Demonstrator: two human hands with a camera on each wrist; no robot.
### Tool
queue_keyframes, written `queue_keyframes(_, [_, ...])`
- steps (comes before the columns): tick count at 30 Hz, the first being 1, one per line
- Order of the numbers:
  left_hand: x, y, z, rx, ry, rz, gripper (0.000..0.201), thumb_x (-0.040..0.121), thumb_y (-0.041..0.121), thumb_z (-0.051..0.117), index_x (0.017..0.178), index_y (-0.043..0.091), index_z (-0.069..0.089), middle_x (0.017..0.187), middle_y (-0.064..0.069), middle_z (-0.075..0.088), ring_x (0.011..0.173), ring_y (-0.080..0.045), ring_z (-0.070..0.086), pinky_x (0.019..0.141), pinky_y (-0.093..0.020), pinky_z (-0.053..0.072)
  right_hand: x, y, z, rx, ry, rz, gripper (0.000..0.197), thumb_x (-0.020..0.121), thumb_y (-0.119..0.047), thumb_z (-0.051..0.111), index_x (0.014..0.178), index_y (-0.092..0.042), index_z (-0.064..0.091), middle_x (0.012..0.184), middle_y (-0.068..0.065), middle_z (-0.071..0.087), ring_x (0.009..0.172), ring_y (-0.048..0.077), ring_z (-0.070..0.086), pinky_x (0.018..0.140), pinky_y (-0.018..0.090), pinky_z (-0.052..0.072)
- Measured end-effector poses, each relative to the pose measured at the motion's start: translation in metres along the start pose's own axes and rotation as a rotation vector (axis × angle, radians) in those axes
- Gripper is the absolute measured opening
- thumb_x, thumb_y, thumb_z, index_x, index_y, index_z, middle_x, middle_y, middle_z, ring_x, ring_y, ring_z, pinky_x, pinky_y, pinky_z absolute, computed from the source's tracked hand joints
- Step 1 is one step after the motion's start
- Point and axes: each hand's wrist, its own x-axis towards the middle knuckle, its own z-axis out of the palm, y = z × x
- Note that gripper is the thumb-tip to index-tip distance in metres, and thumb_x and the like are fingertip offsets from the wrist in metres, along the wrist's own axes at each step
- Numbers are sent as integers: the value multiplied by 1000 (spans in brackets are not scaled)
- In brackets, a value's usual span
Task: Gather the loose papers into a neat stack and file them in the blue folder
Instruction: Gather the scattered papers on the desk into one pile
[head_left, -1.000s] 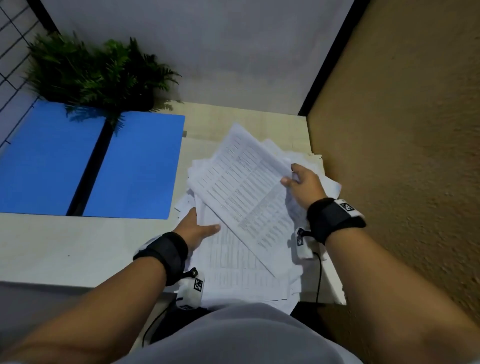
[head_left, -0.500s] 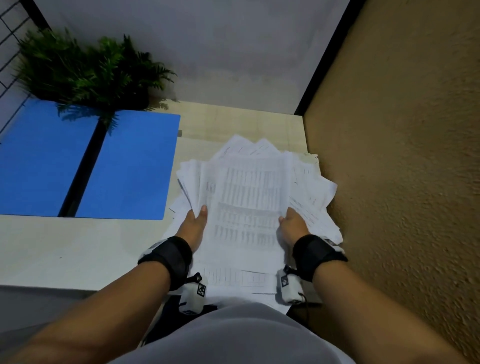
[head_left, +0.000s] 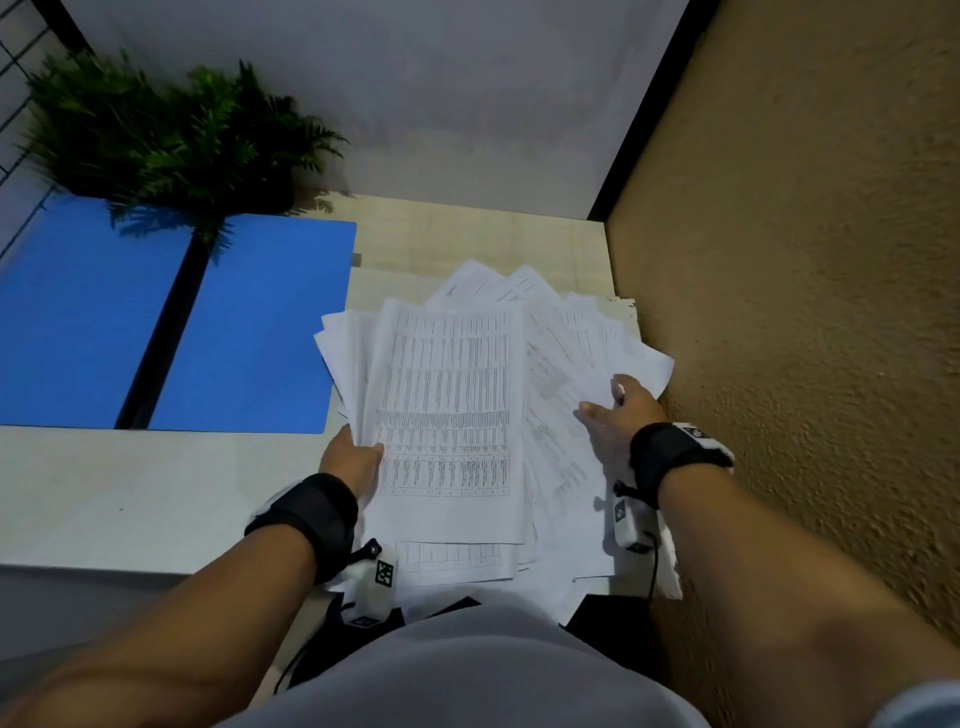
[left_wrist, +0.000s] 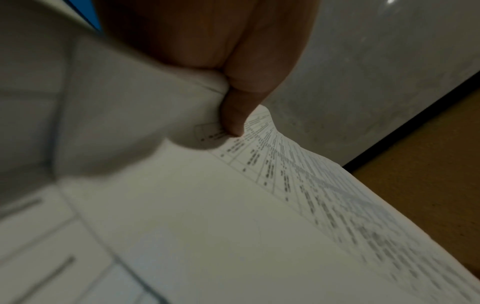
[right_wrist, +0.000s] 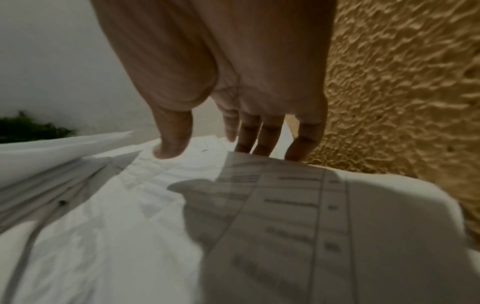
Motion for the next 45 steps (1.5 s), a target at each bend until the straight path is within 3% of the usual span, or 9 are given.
queue_keyframes(5, [-1, 0, 5, -14, -69, -15, 40, 94, 9, 57, 133, 8, 51, 128, -17, 62, 113, -34, 62, 103, -47, 47, -3, 6, 8, 195, 28, 3, 44, 82, -25, 74, 110, -6, 46, 110, 4, 56, 106, 28, 57, 90, 34, 45])
queue_keyframes(10, [-6, 8, 10, 1, -12, -28, 38, 95, 10, 56, 131, 3, 51, 123, -13, 61, 115, -33, 59, 91, -32, 45, -24, 8, 23, 253, 126, 10, 14, 96, -4, 43, 104, -15, 45, 90, 2, 55, 107, 34, 59, 75, 28, 38])
queue_keyframes(14, [-10, 14, 21, 42, 37, 36, 33, 94, 16, 56, 124, 1, 55, 129, -16, 55, 105, -31, 59, 88, -30, 45, -30, 21, 40, 232, -95, 68, 28, 100, -2, 40, 124, -1, 53, 124, 14, 55, 117, 28, 51, 96, 28, 37])
queue_keyframes(19, [-16, 18, 34, 33, 1, 57, 35, 94, 17, 57, 126, 4, 51, 128, -9, 52, 109, -28, 56, 94, -31, 44, -36, 21, 43, 299, -252, 136, 25, 98, -4, 45, 74, -2, 51, 80, 10, 51, 71, 20, 48, 50, 18, 38])
queue_keyframes(23, [-22, 13, 35, -31, -16, 104, 56, 92, 8, 60, 141, 14, 34, 130, -10, 56, 114, -27, 57, 92, -30, 44, -40, 18, 38, 354, -213, 138, 25, 97, -14, 50, 75, -26, 50, 97, 1, 55, 96, 15, 48, 73, 27, 44])
queue_keyframes(29, [-21, 20, 47, -22, -92, 80, 68, 94, 3, 56, 153, 11, 22, 151, -10, 39, 137, -27, 41, 110, -31, 32, -50, 12, 43, 375, -343, 145, 32, 96, -7, 45, 124, 3, 57, 129, 25, 58, 112, 37, 60, 96, 39, 50])
queue_keyframes(34, [-6, 18, 41, 79, -167, 97, 47, 93, -2, 55, 138, 7, 46, 133, -14, 58, 122, -31, 56, 105, -39, 44, -44, 20, 45, 661, -24, 95, 54, 96, 2, 46, 131, -35, 31, 89, 3, 55, 82, 19, 58, 67, 22, 52])
queue_keyframes(38, [-6, 24, 46, 150, -265, 95, 46, 94, 4, 57, 138, 6, 46, 131, -13, 59, 119, -30, 57, 100, -33, 44, -29, 33, 50, 497, 17, 50, 35, 91, -6, 50, 122, -19, 60, 96, 1, 68, 93, 24, 65, 95, 42, 53])
queue_keyframes(45, [-2, 20, 44, 120, -237, 56, 57, 93, 10, 57, 146, 7, 35, 146, -14, 47, 131, -31, 48, 112, -44, 38, -45, 17, 13, 257, 2, -40, 40, 91, 1, 54, 128, -9, 59, 114, 13, 66, 109, 30, 60, 92, 31, 46])
